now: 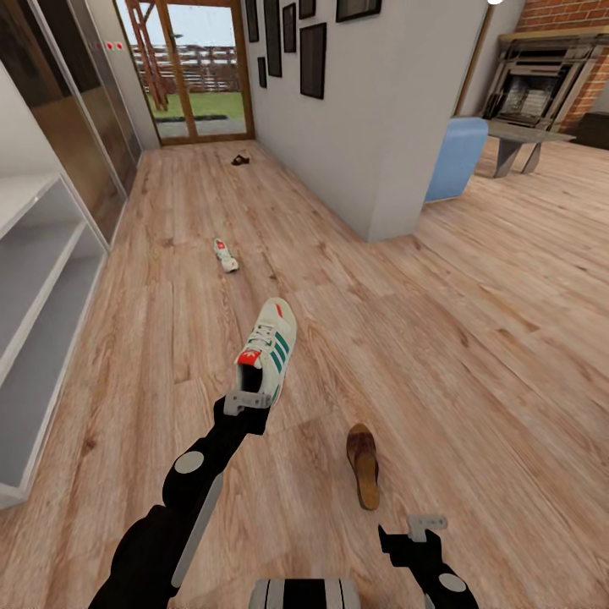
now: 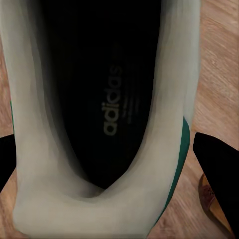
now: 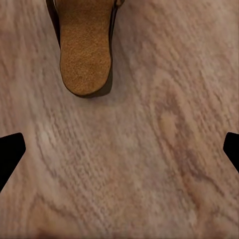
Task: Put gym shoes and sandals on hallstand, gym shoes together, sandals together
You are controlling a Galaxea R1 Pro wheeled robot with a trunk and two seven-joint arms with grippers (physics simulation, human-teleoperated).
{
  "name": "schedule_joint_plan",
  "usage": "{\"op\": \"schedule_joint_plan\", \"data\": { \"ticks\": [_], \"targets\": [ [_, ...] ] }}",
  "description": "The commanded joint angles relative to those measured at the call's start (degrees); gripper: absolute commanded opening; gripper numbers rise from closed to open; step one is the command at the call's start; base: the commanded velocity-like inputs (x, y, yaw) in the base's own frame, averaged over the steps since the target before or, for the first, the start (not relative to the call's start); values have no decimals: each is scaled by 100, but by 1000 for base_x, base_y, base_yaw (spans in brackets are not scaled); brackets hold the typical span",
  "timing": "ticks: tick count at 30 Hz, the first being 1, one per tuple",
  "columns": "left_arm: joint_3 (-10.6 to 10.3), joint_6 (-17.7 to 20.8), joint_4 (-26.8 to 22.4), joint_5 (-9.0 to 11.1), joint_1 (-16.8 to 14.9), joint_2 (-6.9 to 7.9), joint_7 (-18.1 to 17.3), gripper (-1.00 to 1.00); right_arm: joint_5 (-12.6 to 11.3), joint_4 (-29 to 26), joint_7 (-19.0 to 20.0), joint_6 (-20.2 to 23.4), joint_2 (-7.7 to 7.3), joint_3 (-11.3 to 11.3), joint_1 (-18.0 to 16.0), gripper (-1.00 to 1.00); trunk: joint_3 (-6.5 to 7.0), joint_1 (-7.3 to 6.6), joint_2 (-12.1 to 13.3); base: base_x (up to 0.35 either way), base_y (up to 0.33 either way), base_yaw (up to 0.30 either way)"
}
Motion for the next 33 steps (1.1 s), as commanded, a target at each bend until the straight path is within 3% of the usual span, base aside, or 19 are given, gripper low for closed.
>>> {"op": "schedule_joint_plan", "data": {
  "ticks": [1,11,33],
  "targets": [
    [0,32,-8,2,-2,-1,0,-100,3,-6,4,10,2,1,-1,100,-13,-1,-2,0,0,0],
    [3,35,-6,11,-2,-1,0,-100,3,-7,6,10,1,6,-1,100,-27,-1,-2,216,0,0],
    [0,33,-7,5,-2,-1,0,-100,3,-9,6,10,2,10,-1,100,-27,-1,-2,72,84,0]
  ]
}}
